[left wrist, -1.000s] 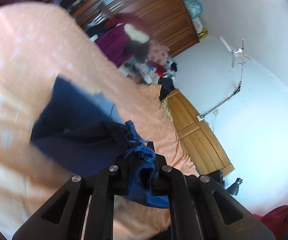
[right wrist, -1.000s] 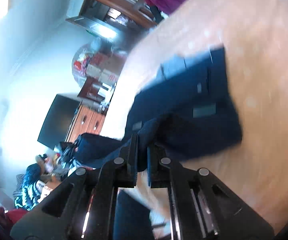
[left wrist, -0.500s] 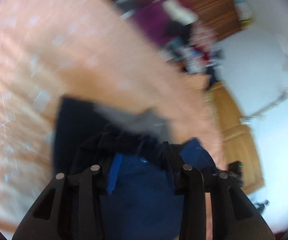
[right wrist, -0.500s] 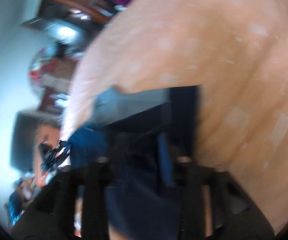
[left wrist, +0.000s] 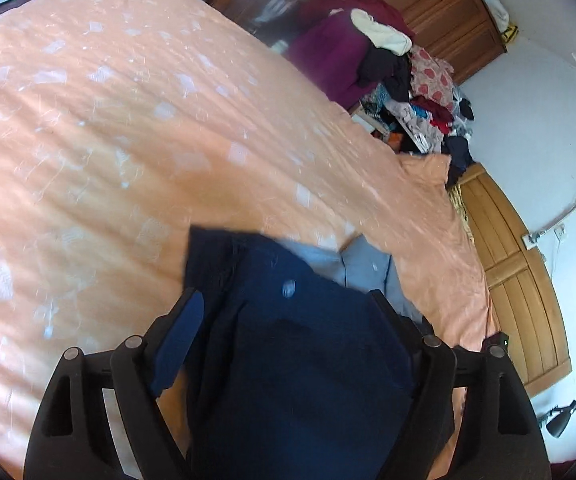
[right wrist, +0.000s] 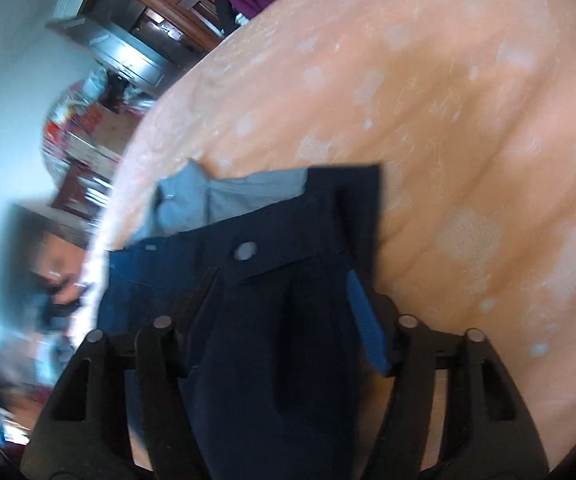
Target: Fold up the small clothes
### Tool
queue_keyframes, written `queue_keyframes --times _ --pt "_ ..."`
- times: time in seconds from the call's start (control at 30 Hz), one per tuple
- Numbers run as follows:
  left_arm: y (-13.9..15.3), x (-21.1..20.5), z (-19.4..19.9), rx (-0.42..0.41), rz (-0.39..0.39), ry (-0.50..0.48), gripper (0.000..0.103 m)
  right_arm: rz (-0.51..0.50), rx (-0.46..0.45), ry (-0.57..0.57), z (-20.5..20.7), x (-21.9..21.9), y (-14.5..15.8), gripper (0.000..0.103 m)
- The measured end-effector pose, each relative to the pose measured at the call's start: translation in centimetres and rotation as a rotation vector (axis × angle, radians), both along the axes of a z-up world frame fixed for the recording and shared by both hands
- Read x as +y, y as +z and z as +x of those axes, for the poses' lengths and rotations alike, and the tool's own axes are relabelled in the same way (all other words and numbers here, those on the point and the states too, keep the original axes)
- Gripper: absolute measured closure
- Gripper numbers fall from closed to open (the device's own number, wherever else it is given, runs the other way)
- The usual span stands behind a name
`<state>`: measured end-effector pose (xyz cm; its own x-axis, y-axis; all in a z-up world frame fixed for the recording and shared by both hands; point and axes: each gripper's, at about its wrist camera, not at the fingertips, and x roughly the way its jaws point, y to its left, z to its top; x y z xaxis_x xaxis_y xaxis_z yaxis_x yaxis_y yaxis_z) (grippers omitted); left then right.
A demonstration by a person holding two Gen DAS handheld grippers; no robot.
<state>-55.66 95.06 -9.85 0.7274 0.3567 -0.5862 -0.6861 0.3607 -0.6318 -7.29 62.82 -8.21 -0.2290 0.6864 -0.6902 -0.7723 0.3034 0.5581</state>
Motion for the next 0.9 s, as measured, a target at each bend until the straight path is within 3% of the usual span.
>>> queue_keyframes --times 0.07,0.23,0.37,0.53,0.57,0.63,0.73,0.8,0.9 --pt "0.7 -2.0 0.1 0.021 0.034 -0.046 0.020 0.012 -0.074 -0.031 0.0 -1.1 0.5 0.050" --pt "1.5 -8.4 -0.7 0.099 0.105 -0.106 0.020 -0.022 -0.177 -0.014 -0.2 -1.1 0.2 0.050" --pt "1.1 -12.1 -2.5 0.077 0.099 -0.069 0.020 -0.006 -0.214 0.031 -0.5 1.6 0.4 0.050" --pt "0.1 -14.0 -3.5 0.039 0.078 -0.026 0.020 -0.099 -0.248 0.087 -0.5 5.6 -2.0 0.055" --pt "-0.1 -14.1 -3.5 0.030 0.070 -0.026 0.020 -0.101 -0.254 0.105 -0.7 5.9 -2.2 0.075" --pt "-0.5 -14.1 -3.2 0.032 0.061 -0.025 0.020 -0.096 -0.300 0.112 -1.4 5.9 -1.6 0.098" --pt "-0.8 -14.3 -2.8 0.055 0.066 -0.029 0.020 -0.021 -0.294 0.053 0.3 4.8 0.3 0.099" --pt "-0.8 -14.3 -2.5 0.045 0.068 -0.037 0.020 -0.043 -0.258 0.050 1.3 5.0 -0.7 0.100" --pt "-1.3 -14.3 -2.6 0.045 0.067 -0.027 0.020 -0.098 -0.340 0.129 -0.6 5.6 -2.1 0.092"
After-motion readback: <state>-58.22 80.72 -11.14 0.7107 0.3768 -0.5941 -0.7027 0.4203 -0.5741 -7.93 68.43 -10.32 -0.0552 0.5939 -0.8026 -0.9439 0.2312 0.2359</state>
